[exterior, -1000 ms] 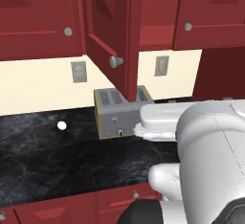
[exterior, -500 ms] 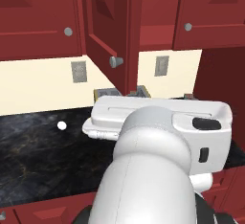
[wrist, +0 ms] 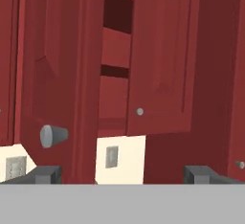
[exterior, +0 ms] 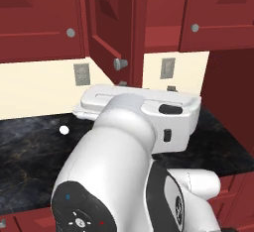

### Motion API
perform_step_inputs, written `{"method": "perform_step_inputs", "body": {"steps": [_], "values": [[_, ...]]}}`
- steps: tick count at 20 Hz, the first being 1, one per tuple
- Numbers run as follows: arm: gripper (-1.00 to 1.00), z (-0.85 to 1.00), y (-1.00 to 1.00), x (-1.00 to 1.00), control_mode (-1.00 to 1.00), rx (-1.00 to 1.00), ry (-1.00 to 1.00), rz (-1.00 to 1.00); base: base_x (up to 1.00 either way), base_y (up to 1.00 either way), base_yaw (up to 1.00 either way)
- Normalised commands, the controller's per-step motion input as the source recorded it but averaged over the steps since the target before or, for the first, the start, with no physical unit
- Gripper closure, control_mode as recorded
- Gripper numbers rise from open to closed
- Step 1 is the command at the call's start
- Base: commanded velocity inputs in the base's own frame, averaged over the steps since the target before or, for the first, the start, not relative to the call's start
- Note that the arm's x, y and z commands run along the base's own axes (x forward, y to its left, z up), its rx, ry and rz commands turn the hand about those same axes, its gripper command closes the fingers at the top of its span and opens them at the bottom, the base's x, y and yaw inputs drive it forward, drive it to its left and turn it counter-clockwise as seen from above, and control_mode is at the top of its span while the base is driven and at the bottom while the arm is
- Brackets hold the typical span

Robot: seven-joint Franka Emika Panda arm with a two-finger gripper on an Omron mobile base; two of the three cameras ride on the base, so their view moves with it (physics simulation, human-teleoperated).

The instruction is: Close all open cabinet doors.

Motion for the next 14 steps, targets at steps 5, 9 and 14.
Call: {"method": "perform_step_inputs", "body": {"steps": [5,9,14], "values": [[-1.00,-0.44,0.43,0.33,-1.00,-0.02,-0.03,-0.04,0.00,0.00,0.00],[-1.00,-0.18,0.37,0.38,-1.00,0.00,-0.05,-0.06,0.00,0.00,0.00],[-1.00,-0.04,0.31,0.52,-1.00,0.00,-0.07,-0.11,0.00,0.00,0.00]]}}
